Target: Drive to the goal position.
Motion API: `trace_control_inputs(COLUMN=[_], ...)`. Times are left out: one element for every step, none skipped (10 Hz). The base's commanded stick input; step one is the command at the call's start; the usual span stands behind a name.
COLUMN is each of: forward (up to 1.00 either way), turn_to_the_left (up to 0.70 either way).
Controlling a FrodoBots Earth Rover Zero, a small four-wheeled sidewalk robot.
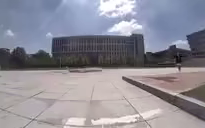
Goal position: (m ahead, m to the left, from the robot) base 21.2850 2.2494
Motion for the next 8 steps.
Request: trace_control_inputs(forward=[0.5, 0.5, 0.5, 0.5, 0.5, 0.5, 0.5, 0.5], turn_to_the_left=[0.0, 0.0, 0.0, 0.0, 0.0, 0.0, 0.0, 0.0])
